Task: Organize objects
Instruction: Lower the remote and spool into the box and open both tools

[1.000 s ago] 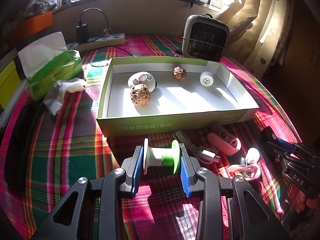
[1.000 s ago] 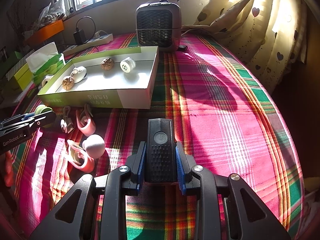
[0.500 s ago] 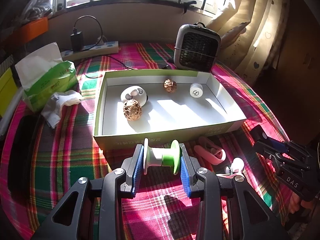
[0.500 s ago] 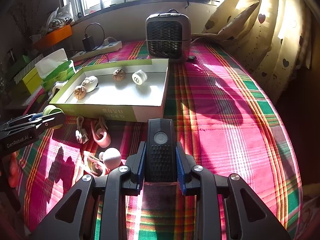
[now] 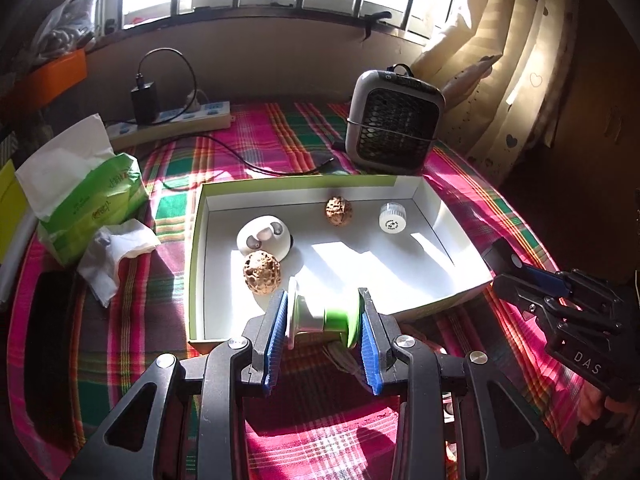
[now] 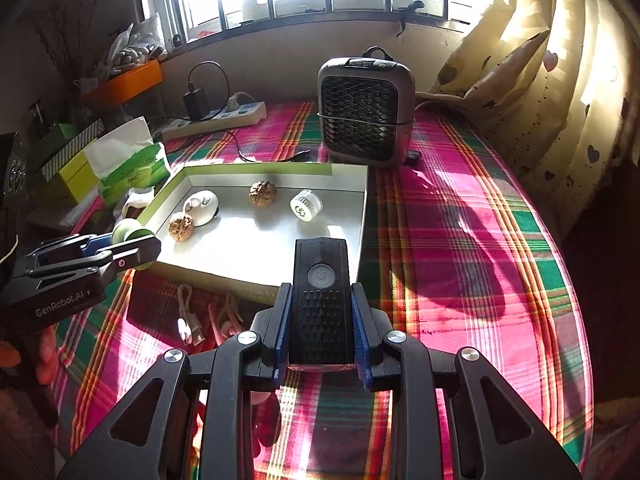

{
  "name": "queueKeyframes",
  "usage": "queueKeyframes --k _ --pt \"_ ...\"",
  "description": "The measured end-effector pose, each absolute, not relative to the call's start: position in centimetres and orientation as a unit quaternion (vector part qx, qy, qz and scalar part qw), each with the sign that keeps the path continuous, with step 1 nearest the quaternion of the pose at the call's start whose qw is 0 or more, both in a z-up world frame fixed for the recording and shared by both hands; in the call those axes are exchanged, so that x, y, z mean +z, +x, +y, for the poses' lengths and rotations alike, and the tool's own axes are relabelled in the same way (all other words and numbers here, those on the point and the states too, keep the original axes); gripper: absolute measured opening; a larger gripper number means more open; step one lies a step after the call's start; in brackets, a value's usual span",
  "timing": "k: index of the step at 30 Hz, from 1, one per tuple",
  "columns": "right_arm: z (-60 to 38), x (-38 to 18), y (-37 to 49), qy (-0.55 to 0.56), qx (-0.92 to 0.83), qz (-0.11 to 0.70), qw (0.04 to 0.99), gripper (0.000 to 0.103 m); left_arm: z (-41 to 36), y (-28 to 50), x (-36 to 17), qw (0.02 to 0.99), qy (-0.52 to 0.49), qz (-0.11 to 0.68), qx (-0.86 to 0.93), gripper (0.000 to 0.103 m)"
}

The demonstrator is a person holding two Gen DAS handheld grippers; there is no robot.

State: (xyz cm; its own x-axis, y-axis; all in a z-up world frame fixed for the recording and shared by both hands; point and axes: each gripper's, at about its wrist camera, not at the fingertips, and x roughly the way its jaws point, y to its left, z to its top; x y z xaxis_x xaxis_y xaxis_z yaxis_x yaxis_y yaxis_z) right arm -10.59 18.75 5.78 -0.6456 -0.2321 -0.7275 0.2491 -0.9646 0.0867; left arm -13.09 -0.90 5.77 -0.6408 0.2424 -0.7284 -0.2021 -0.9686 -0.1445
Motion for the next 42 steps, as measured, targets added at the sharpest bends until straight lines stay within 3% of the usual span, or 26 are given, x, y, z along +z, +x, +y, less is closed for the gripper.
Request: queueKeyframes --k 27,42 --pt "15.0 2.8 -18.7 0.459 -0.870 0.027 0.178 0.028 0.6 -19.7 3.0 0.121 -0.444 -0.002 0.888 0.031" --pt "14.9 1.9 -19.9 0.463 -0.871 0.053 0.155 0.028 1.6 -21.2 2.0 0.115 -0.451 0.023 0.885 0.031"
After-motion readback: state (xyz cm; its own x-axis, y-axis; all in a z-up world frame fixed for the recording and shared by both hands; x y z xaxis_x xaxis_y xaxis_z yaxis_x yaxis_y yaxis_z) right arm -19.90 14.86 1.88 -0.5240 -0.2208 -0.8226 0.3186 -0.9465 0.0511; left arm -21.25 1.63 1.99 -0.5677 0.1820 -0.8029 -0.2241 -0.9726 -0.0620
